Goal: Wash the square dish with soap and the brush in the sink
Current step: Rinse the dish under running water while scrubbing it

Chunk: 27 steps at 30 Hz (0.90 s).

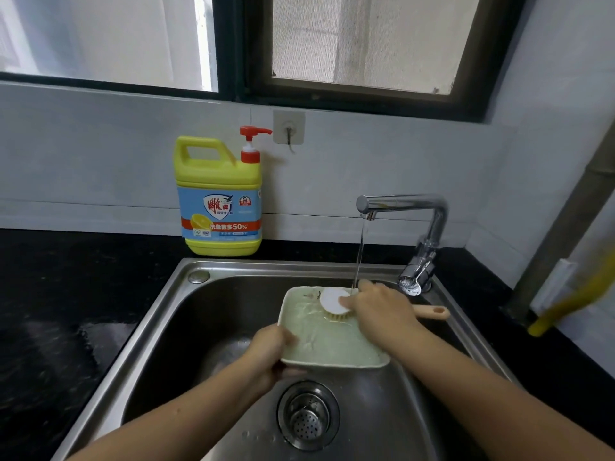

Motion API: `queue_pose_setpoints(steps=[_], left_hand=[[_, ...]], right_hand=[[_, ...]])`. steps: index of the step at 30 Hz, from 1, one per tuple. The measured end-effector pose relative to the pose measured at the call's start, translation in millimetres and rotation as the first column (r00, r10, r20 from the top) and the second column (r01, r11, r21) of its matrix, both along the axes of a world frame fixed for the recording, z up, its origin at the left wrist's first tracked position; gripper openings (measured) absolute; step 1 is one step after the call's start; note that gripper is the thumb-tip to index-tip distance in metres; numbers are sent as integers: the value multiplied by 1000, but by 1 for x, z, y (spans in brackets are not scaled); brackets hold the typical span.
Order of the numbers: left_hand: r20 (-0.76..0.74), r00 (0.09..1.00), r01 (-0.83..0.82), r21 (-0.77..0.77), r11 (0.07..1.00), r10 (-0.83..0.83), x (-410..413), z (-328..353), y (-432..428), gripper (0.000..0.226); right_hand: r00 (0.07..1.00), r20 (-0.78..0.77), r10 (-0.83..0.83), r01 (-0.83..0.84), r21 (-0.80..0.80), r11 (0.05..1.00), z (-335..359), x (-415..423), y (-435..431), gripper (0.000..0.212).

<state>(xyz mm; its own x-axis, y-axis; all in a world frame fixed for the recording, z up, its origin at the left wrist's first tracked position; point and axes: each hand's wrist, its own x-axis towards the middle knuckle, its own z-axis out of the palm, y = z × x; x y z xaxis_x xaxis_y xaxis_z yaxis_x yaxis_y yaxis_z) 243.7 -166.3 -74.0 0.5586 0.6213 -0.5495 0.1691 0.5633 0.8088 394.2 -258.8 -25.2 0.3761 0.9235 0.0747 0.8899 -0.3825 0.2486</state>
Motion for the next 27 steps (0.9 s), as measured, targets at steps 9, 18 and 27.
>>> queue_pose_setpoints(steps=[9, 18, 27], left_hand=[[-130, 992, 22, 155, 988, -2, 6, 13, 4, 26], [-74, 989, 149, 392, 908, -131, 9, 30, 7, 41], [278, 901, -350, 10, 937, 334, 28, 4, 2, 21]], right_hand=[[500, -842, -202, 458, 59, 887, -29, 21, -36, 56], [67, -995, -69, 603, -15, 797, -43, 11, -49, 19], [487, -863, 133, 617, 448, 647, -11, -8, -28, 12]])
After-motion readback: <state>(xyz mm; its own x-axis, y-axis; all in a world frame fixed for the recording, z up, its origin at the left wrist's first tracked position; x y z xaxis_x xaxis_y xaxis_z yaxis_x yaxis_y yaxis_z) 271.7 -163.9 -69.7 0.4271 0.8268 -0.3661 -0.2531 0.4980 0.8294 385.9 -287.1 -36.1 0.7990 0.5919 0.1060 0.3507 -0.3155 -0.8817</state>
